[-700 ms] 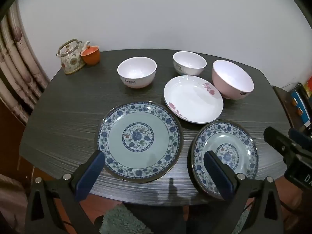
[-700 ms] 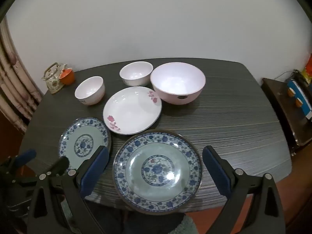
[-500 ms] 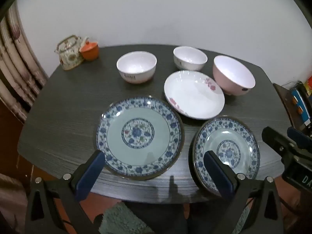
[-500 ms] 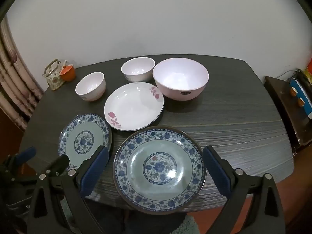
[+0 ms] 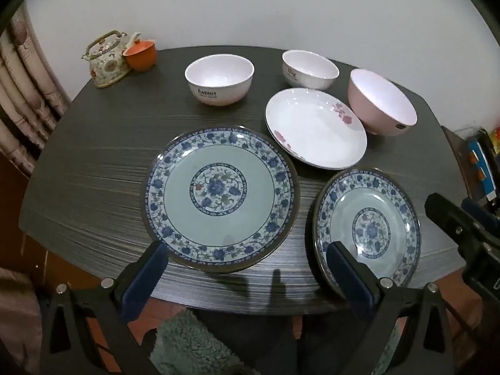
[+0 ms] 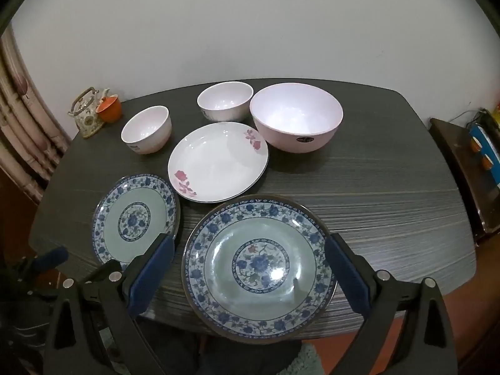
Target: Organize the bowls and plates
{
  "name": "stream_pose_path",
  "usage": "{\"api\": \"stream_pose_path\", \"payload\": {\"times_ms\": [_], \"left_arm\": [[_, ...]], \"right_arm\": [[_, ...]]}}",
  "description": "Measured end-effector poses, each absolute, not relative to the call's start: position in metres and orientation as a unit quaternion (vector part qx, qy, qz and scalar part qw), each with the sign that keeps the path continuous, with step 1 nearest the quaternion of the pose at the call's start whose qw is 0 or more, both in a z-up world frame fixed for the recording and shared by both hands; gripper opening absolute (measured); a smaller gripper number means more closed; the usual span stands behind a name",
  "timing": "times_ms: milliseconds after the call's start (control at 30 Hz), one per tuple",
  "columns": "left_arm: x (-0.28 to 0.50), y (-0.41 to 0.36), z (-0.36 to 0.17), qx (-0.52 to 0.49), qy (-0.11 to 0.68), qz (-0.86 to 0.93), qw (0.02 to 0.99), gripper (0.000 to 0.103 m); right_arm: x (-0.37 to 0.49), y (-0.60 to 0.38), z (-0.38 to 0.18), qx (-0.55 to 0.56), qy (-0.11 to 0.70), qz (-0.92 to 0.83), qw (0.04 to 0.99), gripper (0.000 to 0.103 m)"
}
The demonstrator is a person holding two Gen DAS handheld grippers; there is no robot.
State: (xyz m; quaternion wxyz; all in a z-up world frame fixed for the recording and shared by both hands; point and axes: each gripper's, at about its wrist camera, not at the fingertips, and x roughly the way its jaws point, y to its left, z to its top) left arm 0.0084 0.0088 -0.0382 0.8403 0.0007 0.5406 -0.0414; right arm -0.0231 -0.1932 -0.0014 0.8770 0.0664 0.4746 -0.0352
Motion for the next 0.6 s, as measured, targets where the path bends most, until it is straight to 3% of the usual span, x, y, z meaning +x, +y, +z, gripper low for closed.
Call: {"api": "stream_pose_path", "payload": {"times_ms": [600], "left_arm": [[0.0081, 0.0096, -0.0415, -0.001, 0.547, -0.058, 0.835, 0.103]], "right_arm": [[-0.0224, -0.1888, -0.0062, 0.069, 0.477, -0.031, 0.876, 0.096]]}}
